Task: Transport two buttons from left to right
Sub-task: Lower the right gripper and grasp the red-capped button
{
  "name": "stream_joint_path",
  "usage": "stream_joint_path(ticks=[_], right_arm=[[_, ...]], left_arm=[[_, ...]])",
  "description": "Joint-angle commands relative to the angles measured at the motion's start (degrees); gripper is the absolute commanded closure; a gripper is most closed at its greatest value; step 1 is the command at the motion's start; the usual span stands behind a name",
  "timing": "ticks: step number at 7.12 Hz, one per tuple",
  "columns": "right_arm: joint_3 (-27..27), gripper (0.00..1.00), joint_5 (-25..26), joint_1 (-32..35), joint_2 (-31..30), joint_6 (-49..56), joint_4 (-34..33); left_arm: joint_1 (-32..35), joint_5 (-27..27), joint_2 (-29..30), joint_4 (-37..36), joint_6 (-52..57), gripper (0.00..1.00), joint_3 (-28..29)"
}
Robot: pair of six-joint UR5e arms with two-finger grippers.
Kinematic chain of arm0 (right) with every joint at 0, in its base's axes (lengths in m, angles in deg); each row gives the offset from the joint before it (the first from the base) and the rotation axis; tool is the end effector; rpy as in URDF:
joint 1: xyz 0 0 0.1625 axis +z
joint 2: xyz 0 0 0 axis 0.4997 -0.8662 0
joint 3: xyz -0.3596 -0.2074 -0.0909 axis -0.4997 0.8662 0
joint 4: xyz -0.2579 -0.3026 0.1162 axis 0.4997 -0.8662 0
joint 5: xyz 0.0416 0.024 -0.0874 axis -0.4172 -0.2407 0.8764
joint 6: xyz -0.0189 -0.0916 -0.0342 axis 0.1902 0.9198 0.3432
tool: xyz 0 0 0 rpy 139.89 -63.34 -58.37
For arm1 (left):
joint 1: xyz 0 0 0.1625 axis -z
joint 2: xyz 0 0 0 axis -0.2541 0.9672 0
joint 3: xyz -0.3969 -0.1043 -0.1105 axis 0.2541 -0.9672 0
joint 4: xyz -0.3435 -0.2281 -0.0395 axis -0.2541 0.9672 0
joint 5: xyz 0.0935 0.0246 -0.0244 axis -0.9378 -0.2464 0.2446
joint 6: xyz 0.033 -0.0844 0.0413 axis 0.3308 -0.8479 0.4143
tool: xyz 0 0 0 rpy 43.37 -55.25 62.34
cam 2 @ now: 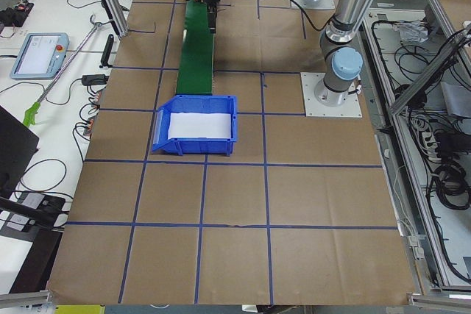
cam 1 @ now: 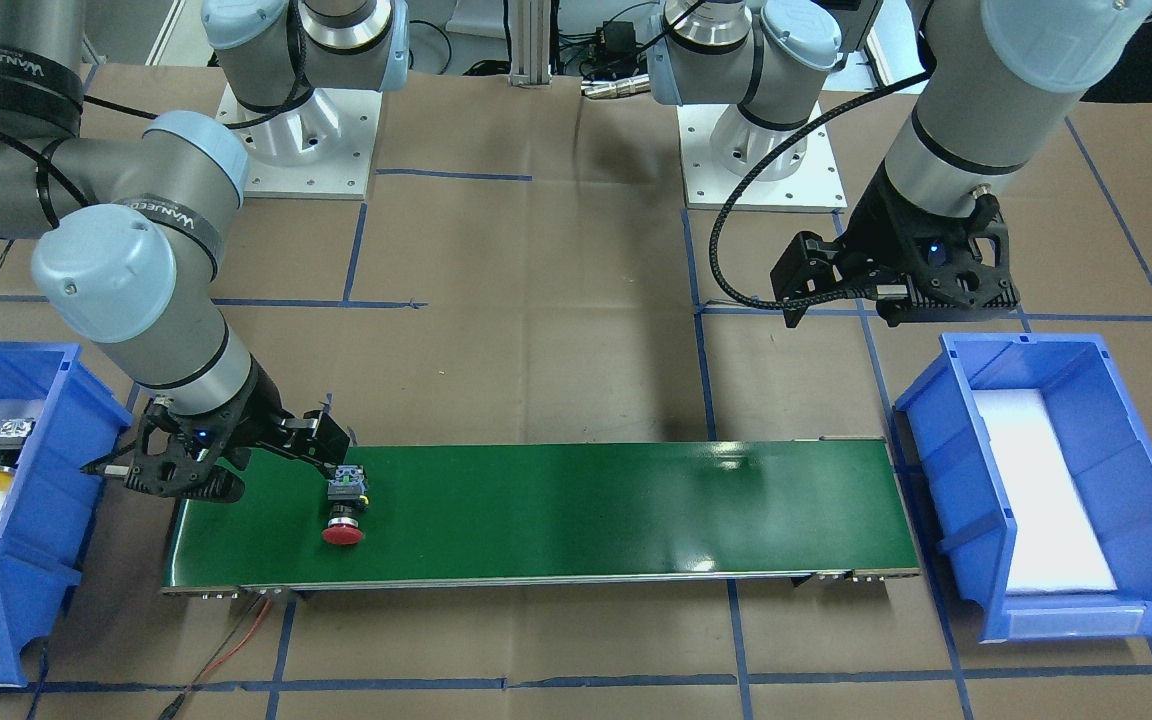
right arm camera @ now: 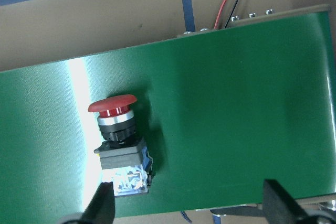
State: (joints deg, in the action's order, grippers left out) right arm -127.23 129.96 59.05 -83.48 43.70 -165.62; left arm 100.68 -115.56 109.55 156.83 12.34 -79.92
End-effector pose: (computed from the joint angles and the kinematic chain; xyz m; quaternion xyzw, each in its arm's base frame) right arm 0.1326 -0.5957 0.2959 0.0706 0.9960 -0.0242 0.0491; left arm -0.0957 -0.5316 0.4606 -0.0138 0.9999 0.0041 0.0020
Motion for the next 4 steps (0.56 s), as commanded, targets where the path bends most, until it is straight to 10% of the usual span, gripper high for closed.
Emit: stream_joint_path(ticks=[1, 4], right_arm=[[0.1, 0.01, -0.1, 1.4, 1.0, -0.5, -0.3], [1.1, 0.01, 0.0, 1.5, 4.1, -0.1, -0.5]], left_arm=[[0.0, 0.0, 0.0, 0.1, 0.0, 0.01, 0.0], [0.0, 0.0, 0.0, 0.1, 0.0, 0.01, 0.0]])
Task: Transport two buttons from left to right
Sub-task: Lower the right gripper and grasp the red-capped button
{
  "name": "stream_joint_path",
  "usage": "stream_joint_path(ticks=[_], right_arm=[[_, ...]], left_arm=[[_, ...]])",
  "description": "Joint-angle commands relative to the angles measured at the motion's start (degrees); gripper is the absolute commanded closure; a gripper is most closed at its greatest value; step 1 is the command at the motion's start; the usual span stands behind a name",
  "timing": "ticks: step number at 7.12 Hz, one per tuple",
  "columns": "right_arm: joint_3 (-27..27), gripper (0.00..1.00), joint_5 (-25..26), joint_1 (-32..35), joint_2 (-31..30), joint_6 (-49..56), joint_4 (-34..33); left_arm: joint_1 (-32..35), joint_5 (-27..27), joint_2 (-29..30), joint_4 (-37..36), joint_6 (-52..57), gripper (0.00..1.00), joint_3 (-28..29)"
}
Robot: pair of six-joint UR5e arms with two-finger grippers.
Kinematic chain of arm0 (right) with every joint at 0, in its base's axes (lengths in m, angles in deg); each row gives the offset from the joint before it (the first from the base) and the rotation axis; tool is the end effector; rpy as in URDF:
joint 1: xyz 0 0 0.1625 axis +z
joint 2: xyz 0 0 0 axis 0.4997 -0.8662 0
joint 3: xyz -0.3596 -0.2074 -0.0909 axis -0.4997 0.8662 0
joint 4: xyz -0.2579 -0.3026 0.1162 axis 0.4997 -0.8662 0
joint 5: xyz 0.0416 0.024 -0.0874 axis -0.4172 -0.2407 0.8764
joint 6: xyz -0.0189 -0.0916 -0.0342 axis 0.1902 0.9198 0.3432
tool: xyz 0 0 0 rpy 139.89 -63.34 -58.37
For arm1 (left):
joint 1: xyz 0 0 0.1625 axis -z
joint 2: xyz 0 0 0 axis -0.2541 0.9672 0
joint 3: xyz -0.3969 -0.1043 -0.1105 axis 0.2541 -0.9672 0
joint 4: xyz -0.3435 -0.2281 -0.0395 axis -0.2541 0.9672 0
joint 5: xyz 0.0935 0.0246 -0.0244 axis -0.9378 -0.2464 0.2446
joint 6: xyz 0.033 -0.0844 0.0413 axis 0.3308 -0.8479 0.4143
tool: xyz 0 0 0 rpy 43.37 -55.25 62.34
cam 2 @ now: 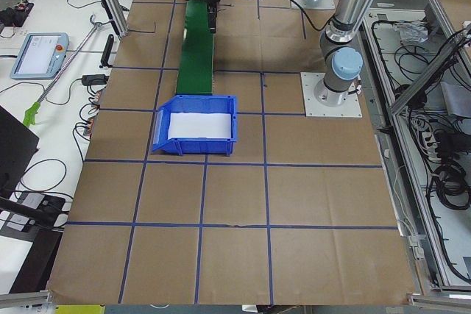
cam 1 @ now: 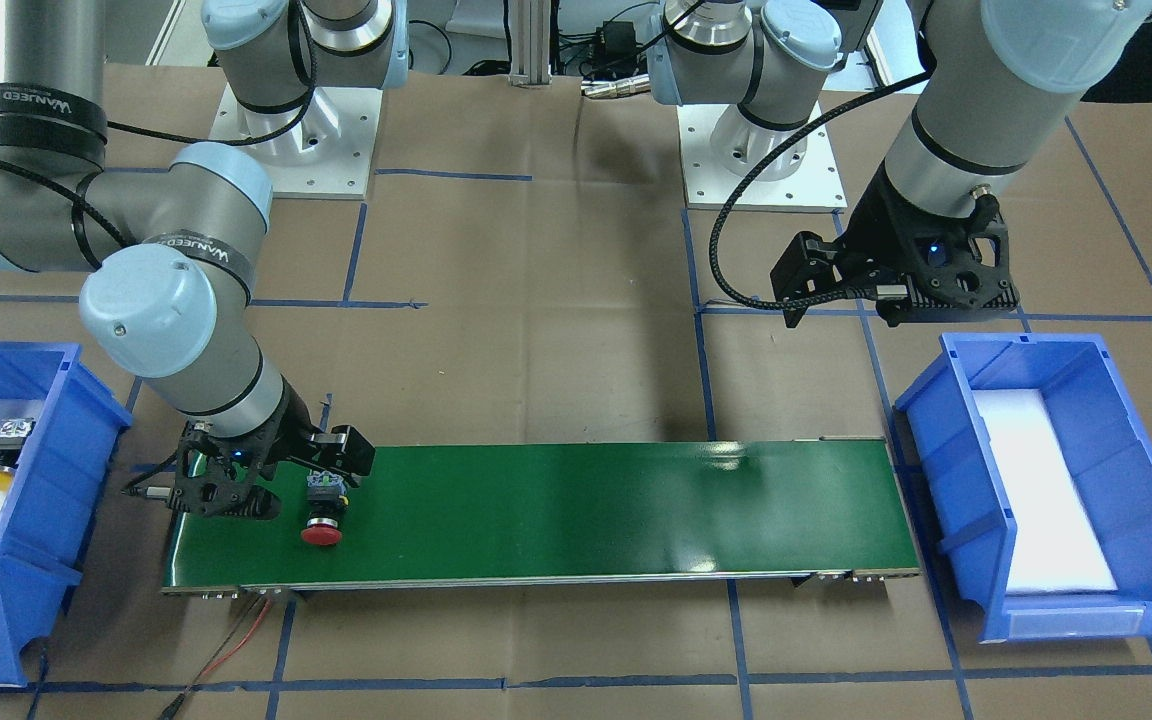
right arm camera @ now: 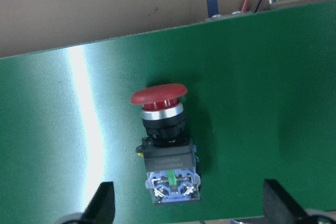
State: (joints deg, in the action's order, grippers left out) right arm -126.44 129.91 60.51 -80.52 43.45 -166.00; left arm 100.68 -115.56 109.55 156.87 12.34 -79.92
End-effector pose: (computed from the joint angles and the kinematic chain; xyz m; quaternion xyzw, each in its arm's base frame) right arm 0.1479 -0.6028 0.2719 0.0608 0.9969 -0.0079 0.0488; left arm -0.0957 -0.5315 0.4605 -0.0138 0.9999 0.0044 0.0020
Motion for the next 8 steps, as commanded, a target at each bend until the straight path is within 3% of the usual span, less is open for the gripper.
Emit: stream_joint_path(ticks=[1, 2, 5, 7, 8], right_arm=[[0.4, 0.04, 0.6, 0.0, 2.0, 0.4, -0.1], [0.6, 0.20, 0.9, 0.0, 2.6, 0.9, 0.0], [0.6, 0.90, 6.2, -0.3, 2.4, 1.5, 0.3], [3.9, 0.95, 10.9, -0.6, 0.6, 2.6, 2.5], [6.0, 0.95, 11.0, -1.0, -1.2, 3.3, 7.0]], left_arm=[[0.0, 0.0, 0.0, 0.0, 0.0, 0.01, 0.0], [0.0, 0.0, 0.0, 0.0, 0.0, 0.01, 0.0], [0.0, 0.0, 0.0, 0.0, 0.0, 0.01, 0.0], [0.0, 0.0, 0.0, 0.0, 0.0, 0.01, 0.0], [0.0, -0.1, 0.0, 0.0, 0.0, 0.01, 0.0]])
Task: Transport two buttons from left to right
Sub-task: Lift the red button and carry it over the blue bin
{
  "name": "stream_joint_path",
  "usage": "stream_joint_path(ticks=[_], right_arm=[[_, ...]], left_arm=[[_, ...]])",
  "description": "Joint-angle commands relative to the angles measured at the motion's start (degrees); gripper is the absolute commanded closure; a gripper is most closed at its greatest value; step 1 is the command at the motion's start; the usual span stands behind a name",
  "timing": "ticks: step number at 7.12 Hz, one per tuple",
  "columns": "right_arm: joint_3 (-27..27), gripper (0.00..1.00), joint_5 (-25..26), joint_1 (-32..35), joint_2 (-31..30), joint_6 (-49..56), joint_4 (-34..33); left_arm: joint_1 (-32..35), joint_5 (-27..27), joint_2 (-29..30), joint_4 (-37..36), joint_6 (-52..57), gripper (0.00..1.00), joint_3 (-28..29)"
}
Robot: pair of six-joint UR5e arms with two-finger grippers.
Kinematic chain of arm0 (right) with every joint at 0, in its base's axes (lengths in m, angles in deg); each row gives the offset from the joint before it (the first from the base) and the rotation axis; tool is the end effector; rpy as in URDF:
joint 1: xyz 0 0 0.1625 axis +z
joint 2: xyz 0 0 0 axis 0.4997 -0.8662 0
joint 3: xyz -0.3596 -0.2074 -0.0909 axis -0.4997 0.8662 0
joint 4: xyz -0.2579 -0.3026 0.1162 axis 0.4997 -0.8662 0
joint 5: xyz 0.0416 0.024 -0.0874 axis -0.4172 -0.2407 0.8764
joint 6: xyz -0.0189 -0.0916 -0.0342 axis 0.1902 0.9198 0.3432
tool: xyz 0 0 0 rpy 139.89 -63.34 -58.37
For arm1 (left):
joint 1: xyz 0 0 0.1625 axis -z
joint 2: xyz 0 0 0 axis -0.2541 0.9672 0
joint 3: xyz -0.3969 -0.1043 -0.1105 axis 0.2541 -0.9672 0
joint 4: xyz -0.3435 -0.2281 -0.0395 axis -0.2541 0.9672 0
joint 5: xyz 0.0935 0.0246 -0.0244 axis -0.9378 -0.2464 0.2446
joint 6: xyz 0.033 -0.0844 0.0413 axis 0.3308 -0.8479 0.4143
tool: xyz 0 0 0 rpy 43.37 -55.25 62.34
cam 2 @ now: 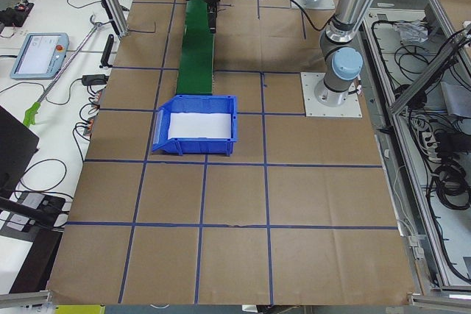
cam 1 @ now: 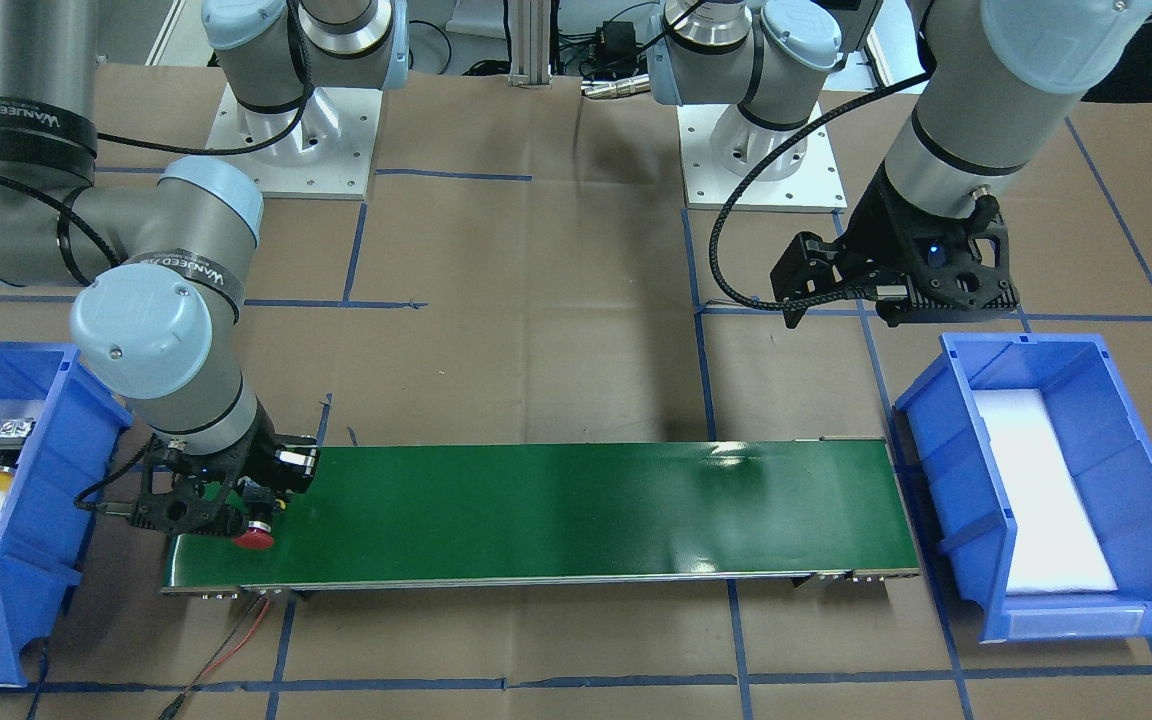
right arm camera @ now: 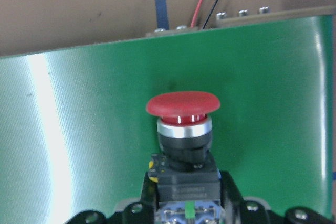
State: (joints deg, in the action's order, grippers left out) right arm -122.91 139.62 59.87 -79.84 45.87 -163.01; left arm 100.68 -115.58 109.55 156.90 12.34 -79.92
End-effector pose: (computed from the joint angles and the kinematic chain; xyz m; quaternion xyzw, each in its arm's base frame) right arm 0.1243 -0.6178 0.2869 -0.0463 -0.9982 0.0116 0.0361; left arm -0.0957 -0.5315 0.4604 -0.0138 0.9999 0.0047 0.0022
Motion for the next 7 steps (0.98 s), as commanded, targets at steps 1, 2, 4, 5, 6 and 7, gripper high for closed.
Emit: stream_joint_path(ticks=[1, 2, 4, 5, 6, 7], right_arm=[[3.8, 0.95, 1.3, -1.9, -4.5, 1.0, 6.2], [5.7, 0.95, 0.8, -6.0, -7.4, 4.0, 11.1], [9.1, 0.96, 0.4, -18.7, -7.7, 21.6, 14.8], [9.9, 0.97, 0.3, -23.8, -7.0, 28.3, 14.3], [9.9, 0.98, -0.7, -25.7, -5.1, 31.9, 13.3], [9.6, 0.98, -2.8, -27.1, -2.3, 33.1, 11.7]], left_arm=[[0.0, 0.0, 0.0, 0.0, 0.0, 0.01, 0.0], [0.0, -0.1, -0.2, 0.0, 0.0, 0.01, 0.0], [0.0, -0.1, -0.2, 0.1, 0.0, 0.01, -0.1], [0.0, -0.1, -0.2, 0.1, 0.0, 0.01, -0.1], [0.0, -0.1, -0.3, 0.1, 0.0, 0.01, -0.1], [0.0, -0.1, -0.2, 0.0, 0.0, 0.01, -0.1]])
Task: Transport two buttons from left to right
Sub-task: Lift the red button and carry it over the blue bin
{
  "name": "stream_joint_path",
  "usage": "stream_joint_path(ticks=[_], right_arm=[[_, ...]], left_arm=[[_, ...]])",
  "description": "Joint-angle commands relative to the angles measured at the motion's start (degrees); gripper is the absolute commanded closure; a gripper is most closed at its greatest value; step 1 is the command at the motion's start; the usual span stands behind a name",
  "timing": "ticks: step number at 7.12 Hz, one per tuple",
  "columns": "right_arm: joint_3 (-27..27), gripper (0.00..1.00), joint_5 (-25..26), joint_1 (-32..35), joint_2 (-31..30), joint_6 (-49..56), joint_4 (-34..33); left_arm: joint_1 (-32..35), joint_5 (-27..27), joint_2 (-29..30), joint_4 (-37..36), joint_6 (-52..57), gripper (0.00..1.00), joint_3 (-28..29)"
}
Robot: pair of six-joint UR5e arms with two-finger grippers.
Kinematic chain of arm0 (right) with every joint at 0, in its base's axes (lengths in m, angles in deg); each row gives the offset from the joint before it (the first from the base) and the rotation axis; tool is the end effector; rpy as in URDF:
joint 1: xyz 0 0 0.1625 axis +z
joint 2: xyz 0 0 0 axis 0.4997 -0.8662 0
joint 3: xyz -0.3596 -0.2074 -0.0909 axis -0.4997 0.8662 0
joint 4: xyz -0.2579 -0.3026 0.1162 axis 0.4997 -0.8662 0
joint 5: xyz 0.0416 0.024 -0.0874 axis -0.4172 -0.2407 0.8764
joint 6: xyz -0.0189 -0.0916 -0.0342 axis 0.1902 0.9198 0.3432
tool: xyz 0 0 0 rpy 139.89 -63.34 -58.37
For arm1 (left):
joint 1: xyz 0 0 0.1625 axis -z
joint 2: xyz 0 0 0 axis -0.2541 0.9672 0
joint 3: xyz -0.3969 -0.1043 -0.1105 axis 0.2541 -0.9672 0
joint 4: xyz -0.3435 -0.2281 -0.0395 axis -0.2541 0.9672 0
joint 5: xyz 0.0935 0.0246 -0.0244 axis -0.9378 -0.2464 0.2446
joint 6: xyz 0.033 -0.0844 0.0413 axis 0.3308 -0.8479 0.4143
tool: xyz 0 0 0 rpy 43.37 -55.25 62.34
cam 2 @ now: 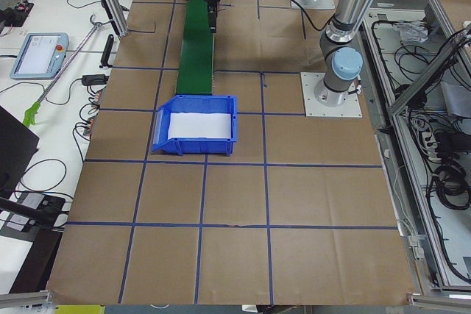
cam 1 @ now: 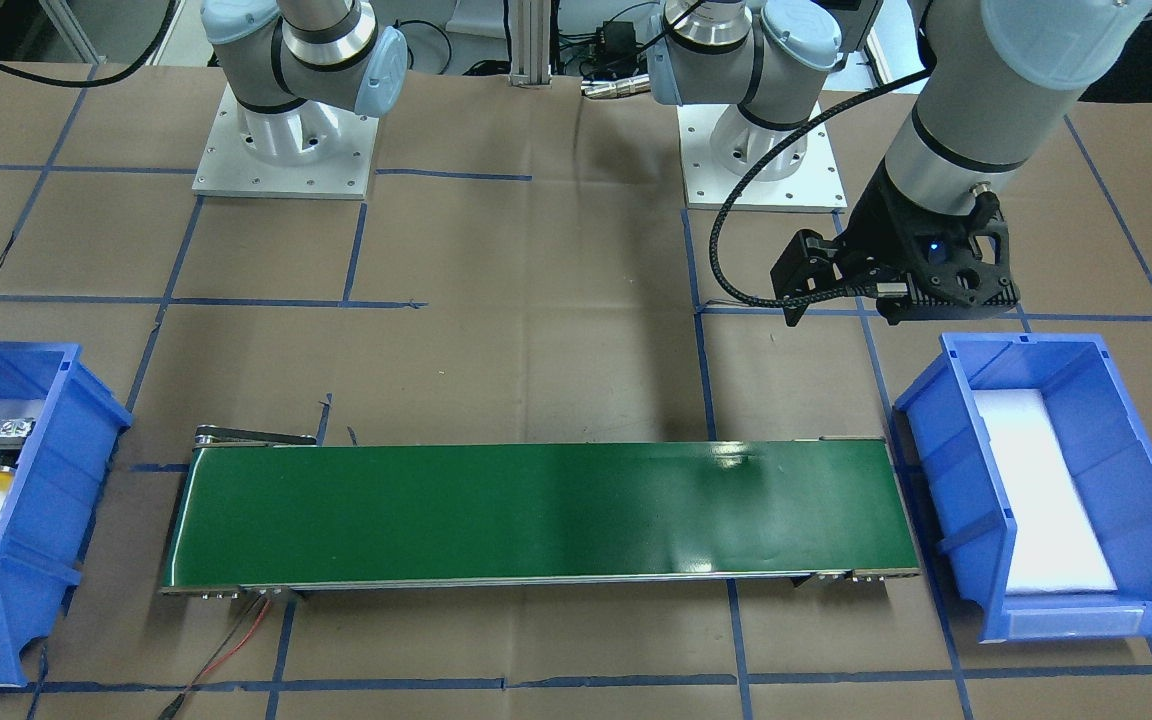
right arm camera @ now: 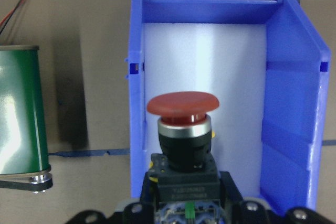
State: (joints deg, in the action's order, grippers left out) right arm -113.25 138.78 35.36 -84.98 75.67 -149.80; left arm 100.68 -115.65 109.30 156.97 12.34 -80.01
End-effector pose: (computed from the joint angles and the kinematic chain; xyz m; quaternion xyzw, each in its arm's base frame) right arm -0.1414 -0.6132 0.3985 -0.0005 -0.9993 0.0096 0.0365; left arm -0.0957 -0.5298 0.4618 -0.0138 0.9999 0.0039 0.0028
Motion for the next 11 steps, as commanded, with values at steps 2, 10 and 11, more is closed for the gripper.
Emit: stream_joint_path(ticks=[2, 10, 11], right_arm=[[-1.0, 0.98, -2.5, -2.6, 8.4, 5.4, -9.4], [-3.7, 0.95, -1.6, -2.7, 15.2, 6.6, -15.1], [-3.4, 0.84, -1.6, -2.7, 15.1, 6.7, -15.1]], left_arm=[[0.0, 0.0, 0.1, -0.1, 0.0, 0.01, 0.0], [0.0, 0.0, 0.1, -0.1, 0.0, 0.01, 0.0], [-0.1, 0.0, 0.1, -0.1, 0.0, 0.01, 0.0]])
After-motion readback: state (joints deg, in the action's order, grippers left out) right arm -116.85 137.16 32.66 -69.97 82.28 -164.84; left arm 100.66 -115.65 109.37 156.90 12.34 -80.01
